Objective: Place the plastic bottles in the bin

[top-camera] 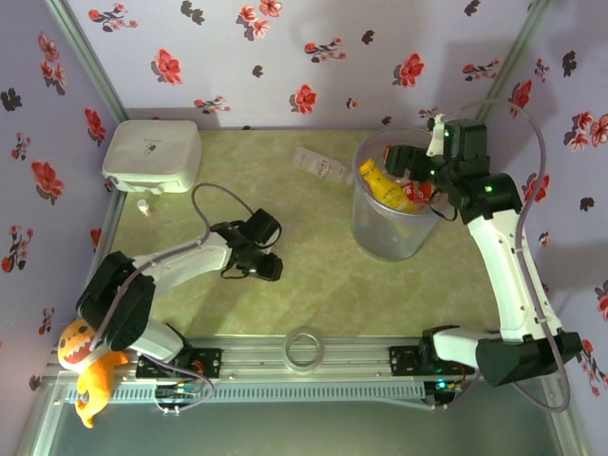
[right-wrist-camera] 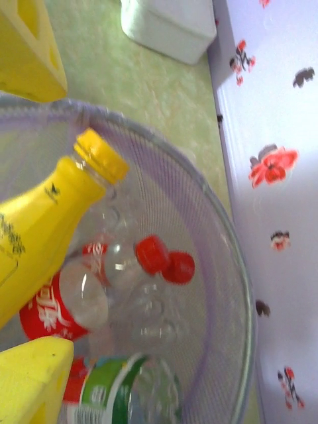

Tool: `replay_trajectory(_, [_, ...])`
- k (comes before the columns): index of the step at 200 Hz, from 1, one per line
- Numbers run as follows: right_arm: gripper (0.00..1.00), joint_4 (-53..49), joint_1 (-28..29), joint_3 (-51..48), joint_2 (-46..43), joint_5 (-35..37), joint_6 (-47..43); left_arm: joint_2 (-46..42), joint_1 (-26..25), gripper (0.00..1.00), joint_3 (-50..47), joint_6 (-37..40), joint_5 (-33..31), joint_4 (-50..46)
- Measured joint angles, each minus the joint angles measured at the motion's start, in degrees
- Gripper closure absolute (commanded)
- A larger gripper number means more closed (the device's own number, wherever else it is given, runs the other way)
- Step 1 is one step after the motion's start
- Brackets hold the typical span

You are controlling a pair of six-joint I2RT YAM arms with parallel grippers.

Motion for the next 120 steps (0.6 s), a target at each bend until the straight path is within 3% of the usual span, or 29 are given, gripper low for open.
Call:
replay_trajectory(50, [0.11, 2.19, 8.48, 2.36, 4.81, -0.57, 2.47, -2.51, 2.16, 1.0, 5.79, 0.04, -1.05, 7.13])
replay_trajectory(120, [0.16, 10.12, 23.93, 6.95, 15.56, -2.01, 6.91, -15.26, 6.99, 1.0, -5.68, -2.84, 0.87, 27.12])
